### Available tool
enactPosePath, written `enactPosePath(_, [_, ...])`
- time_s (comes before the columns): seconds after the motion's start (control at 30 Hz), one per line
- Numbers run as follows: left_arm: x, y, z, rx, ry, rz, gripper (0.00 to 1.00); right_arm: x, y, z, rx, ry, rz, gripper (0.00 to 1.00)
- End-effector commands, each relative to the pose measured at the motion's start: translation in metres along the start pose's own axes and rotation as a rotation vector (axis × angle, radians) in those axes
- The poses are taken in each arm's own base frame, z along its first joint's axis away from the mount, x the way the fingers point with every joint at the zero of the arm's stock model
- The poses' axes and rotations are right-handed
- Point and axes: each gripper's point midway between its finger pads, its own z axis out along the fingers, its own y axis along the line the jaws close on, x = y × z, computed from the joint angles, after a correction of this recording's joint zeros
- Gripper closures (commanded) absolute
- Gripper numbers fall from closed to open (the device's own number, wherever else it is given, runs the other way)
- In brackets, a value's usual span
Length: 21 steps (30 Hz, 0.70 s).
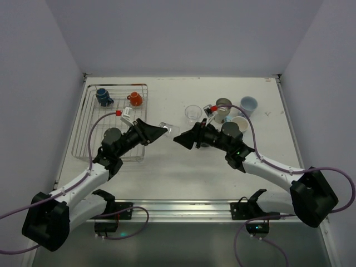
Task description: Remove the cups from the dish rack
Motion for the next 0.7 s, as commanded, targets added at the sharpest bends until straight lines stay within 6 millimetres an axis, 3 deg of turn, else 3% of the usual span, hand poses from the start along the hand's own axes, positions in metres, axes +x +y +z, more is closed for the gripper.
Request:
enactPosePath(0.0, [-0.009,-0.047,-0.001,0.196,-0.047,0.004,0.93,-0.023,0.029,0.007,-0.122,-0.075,-0.028,0.29])
enactPosePath(0.1, [-0.006,-0.049,-0.001,0.22,-0.05,-0.002,0.92,-0.025,0.035,0.009,-0.148,-0.078,-0.019,0.43])
enactPosePath(0.13, [-0.006,-0.051,-0.002,0.229,-0.052,-0.003,0.92,-0.027,0.039,0.009,-0.162,-0.084,-0.009,0.53])
enactPosePath(0.23, [-0.002,-0.053,-0.003,0.24,-0.057,-0.005,0.85,-0.029,0.046,0.01,-0.196,-0.093,0.002,0.65])
enactPosePath(0.43, [0.013,-0.055,-0.004,0.251,-0.023,-0.009,0.78,-0.038,0.064,0.013,-0.26,-0.114,-0.012,0.67])
enactPosePath(0.47, [0.014,-0.054,-0.004,0.248,-0.019,-0.014,0.76,-0.039,0.066,0.013,-0.267,-0.118,-0.011,0.69])
enactPosePath(0.53, [0.016,-0.056,-0.005,0.256,-0.011,-0.011,0.71,-0.042,0.068,0.014,-0.272,-0.126,-0.012,0.85])
enactPosePath(0.6, [0.014,-0.059,-0.006,0.253,-0.014,0.023,0.52,-0.041,0.056,0.016,-0.197,-0.117,0.013,1.0])
enactPosePath(0.63, [0.011,-0.06,-0.006,0.242,-0.022,0.049,0.44,-0.039,0.049,0.016,-0.158,-0.105,-0.009,1.0])
enactPosePath(0.67, [0.007,-0.061,-0.006,0.2,-0.014,0.065,0.26,-0.039,0.047,0.014,-0.129,-0.101,-0.023,1.0])
